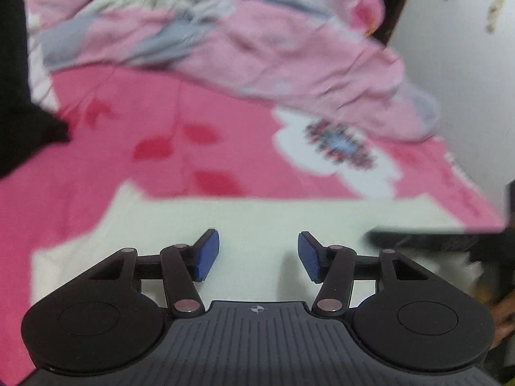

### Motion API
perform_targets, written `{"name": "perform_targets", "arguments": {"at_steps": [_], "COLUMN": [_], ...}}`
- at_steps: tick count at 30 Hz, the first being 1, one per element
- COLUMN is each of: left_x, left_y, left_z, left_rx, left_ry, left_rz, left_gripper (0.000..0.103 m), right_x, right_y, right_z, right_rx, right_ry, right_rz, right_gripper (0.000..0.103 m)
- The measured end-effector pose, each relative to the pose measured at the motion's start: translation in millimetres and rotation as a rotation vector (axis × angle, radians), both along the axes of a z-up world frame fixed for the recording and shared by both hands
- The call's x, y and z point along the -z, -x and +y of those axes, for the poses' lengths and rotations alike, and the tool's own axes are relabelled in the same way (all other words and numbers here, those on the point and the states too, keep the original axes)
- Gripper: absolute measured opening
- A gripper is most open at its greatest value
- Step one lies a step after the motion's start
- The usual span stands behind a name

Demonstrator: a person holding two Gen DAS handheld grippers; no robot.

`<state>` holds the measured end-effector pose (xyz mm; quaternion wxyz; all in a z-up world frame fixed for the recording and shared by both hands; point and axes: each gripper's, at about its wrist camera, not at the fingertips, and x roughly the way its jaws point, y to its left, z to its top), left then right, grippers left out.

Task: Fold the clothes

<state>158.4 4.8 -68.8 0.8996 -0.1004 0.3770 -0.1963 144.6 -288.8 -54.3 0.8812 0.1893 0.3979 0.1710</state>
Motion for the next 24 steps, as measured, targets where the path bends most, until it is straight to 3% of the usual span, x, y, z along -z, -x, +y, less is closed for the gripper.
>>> {"name": "perform_targets", "arguments": {"at_steps": [2, 5, 8, 10, 13, 16, 20, 24], "left_x": [-0.3, -4.8, -8.1, -11.8, -24.2, -40.0, -54.8, -44.0], "left_y": [-0.5, -0.4, -2.2, 0.3, 10.9, 25.7, 47.5, 62.8], "left_z": [19.4, 37.9, 49.2, 53.6, 50.0, 45.7, 38.0, 15.0], "left_rx": [-0.036, -0.100, -0.152, -0.179, -0.197, -0.165, -0.092, 0.014], "left_ry": [0.072, 0.087, 0.109, 0.125, 0.086, 0.076, 0.109, 0.095], "left_rz": [0.020, 0.012, 0.020, 0.022, -0.020, -0.059, -0.080, -0.031], "left_gripper": [0.052, 0.053, 0.053, 0.053, 0.056, 0.057, 0.061, 0.061], "right_x": [-2.4, -3.9, -4.7, -11.4, -21.0, -31.0, -34.4, -23.9], "right_y": [2.2, 10.2, 27.2, 39.1, 57.2, 68.4, 78.6, 82.5], "right_z": [-28.8, -79.4, -123.8, -130.4, -130.1, -105.8, -44.2, 14.9], "right_rx": [0.093, 0.255, 0.401, 0.478, 0.501, 0.438, 0.235, 0.068], "right_ry": [0.027, 0.024, -0.083, -0.022, -0.047, -0.058, -0.129, -0.151], "right_rz": [-0.013, -0.017, -0.018, -0.032, -0.056, -0.088, -0.082, -0.045], "right_gripper": [0.000, 0.000, 0.001, 0.003, 0.003, 0.003, 0.003, 0.003]}}
